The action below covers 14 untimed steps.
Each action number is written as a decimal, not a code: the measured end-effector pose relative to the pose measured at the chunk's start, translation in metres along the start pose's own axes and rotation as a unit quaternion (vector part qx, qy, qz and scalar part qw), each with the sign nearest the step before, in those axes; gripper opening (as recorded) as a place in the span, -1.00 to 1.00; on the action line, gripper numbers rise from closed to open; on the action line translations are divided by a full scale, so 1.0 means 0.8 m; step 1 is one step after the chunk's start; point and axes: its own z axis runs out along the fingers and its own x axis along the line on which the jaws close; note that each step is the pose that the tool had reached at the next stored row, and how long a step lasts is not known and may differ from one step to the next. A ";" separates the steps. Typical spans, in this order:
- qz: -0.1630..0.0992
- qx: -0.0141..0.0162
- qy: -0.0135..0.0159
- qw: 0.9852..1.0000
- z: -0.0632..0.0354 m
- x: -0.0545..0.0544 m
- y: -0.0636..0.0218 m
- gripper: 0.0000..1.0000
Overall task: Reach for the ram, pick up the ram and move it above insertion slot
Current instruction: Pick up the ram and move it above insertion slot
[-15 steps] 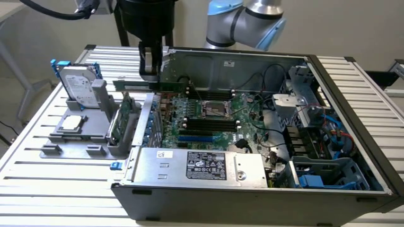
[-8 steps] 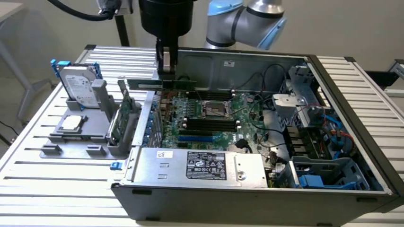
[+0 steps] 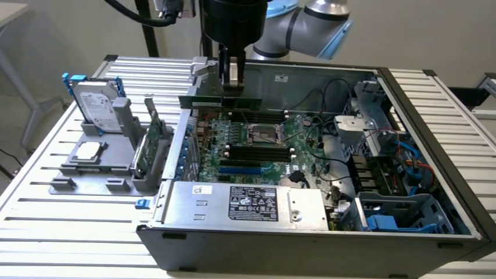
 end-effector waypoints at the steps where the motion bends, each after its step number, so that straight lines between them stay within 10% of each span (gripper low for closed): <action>1: 0.000 0.000 0.000 1.000 0.000 -0.001 -0.005 -0.73; 14: 0.000 0.000 0.000 1.000 0.011 -0.049 -0.045 -0.73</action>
